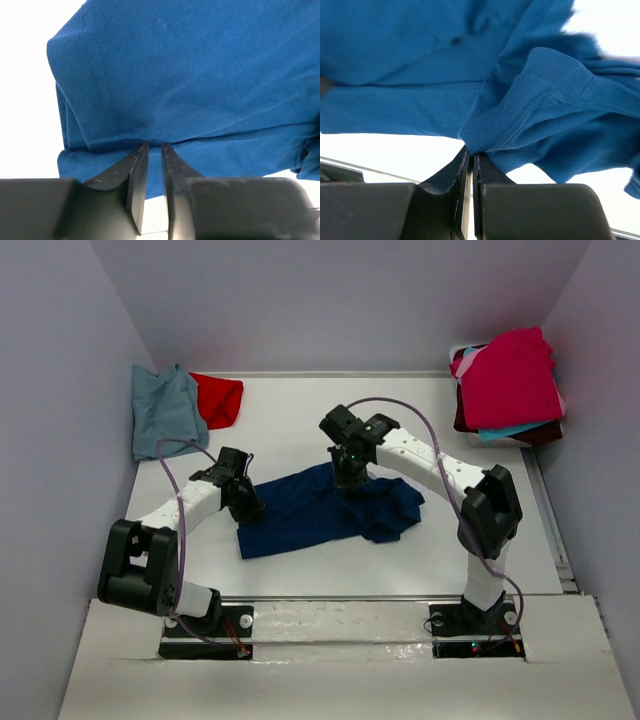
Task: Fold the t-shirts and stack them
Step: Flatten the tshirt out
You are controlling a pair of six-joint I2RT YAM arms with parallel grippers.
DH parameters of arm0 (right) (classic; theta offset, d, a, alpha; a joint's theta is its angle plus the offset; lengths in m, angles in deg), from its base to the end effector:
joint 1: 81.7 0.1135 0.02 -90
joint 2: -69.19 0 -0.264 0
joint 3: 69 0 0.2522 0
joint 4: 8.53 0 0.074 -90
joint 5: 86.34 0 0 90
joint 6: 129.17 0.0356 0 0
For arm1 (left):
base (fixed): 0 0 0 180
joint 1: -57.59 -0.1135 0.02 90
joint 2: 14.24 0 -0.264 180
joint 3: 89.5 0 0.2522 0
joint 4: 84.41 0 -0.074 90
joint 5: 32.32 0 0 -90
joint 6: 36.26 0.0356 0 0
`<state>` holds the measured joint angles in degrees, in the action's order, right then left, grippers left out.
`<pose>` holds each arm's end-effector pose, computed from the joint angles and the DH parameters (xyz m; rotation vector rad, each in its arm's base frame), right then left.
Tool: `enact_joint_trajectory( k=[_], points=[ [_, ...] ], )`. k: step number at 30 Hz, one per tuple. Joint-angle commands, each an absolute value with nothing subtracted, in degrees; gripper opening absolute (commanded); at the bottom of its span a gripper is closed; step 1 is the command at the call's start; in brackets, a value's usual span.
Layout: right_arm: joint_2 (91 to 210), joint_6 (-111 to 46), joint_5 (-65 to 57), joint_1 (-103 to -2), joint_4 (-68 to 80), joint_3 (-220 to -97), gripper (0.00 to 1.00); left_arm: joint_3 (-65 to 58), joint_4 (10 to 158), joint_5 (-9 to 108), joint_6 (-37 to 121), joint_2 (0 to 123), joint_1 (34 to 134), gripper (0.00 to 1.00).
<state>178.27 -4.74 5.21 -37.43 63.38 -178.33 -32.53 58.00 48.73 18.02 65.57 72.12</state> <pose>0.2821 0.2736 0.2601 -0.2395 2.8553 0.2633 0.2499 -0.0705 0.1805 -0.4411 2.6613 -0.4933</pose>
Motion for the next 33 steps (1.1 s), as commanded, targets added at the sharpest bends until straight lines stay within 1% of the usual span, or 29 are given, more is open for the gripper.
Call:
enact_joint_trajectory(
  k=[1, 3, 5, 8, 13, 22, 33],
  points=[
    [173.26, -4.89, 11.57, -38.55, 69.48, -185.76, 0.07, -30.38, 56.52, 49.50, 18.24, 64.77, 72.01, 0.48],
    [172.30, -4.72, 12.71, -40.91, 70.27, -186.47, 0.07, -30.38, 56.43, 49.68, 18.23, 64.16, 72.01, 0.56],
    [171.59, -4.81, 13.42, -43.55, 70.71, -187.17, 0.07, -30.30, 56.17, 49.77, 18.15, 64.16, 72.01, 0.62],
    [170.45, -5.16, 13.77, -47.32, 70.71, -187.44, 0.07, -30.38, 56.25, 49.42, 18.06, 64.42, 72.01, 0.64],
    [170.18, -6.38, 14.91, -51.72, 71.06, -189.10, 0.07, -30.47, 56.17, 49.50, 18.23, 64.86, 72.01, 0.64],
    [173.08, -8.93, 15.35, -58.93, 72.47, -197.79, 0.07, -31.08, 55.90, 49.42, 18.59, 65.65, 72.01, 0.64],
    [175.54, -10.52, 14.22, -64.55, 71.95, -201.15, 0.07, -31.70, 55.73, 49.24, 17.88, 66.35, 72.01, 0.65]
  ],
)
